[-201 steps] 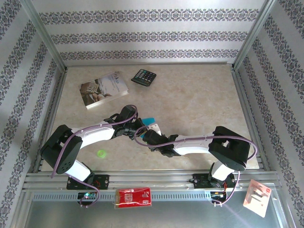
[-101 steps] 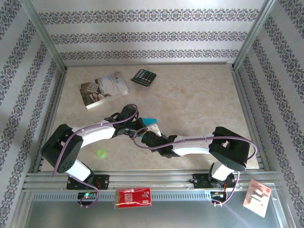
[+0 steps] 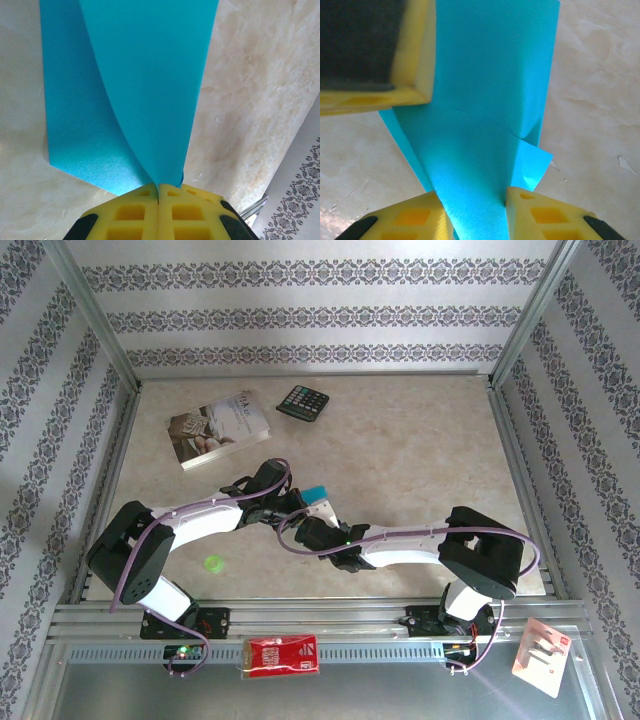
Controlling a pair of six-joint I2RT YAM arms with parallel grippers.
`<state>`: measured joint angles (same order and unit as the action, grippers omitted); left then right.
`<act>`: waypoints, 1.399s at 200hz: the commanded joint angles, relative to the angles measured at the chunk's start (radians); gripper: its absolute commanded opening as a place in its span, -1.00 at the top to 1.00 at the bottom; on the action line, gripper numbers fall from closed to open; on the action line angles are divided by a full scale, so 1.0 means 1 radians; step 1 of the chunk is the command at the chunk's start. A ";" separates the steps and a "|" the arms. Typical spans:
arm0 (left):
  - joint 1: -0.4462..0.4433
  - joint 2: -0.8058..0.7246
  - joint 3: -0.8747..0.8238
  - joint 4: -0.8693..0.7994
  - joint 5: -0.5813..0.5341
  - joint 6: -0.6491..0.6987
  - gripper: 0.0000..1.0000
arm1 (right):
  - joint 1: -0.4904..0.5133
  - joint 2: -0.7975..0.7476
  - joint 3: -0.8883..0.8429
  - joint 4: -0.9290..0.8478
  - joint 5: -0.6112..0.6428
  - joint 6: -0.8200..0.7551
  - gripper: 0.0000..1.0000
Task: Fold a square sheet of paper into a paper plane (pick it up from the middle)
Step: Fourth fold the wing at the center of the table.
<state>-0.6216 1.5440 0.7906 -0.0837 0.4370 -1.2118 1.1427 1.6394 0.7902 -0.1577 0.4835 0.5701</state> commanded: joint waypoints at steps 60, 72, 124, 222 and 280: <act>0.009 0.016 0.038 -0.060 0.014 0.028 1.00 | 0.011 0.022 0.009 -0.043 0.045 -0.010 0.43; 0.010 0.018 0.039 -0.061 0.014 0.031 1.00 | 0.011 0.019 0.009 -0.043 0.045 -0.010 0.46; 0.010 0.020 0.038 -0.065 0.014 0.037 1.00 | 0.011 0.005 0.000 -0.042 0.048 -0.007 0.60; 0.016 0.030 0.039 -0.065 0.017 0.054 1.00 | 0.011 -0.032 -0.033 -0.045 0.043 0.003 0.51; 0.017 0.031 0.033 -0.059 0.019 0.053 1.00 | 0.012 -0.023 -0.035 -0.044 0.040 0.009 0.56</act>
<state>-0.6197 1.5608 0.8059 -0.1062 0.4446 -1.1782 1.1439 1.6291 0.7742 -0.1761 0.5011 0.5713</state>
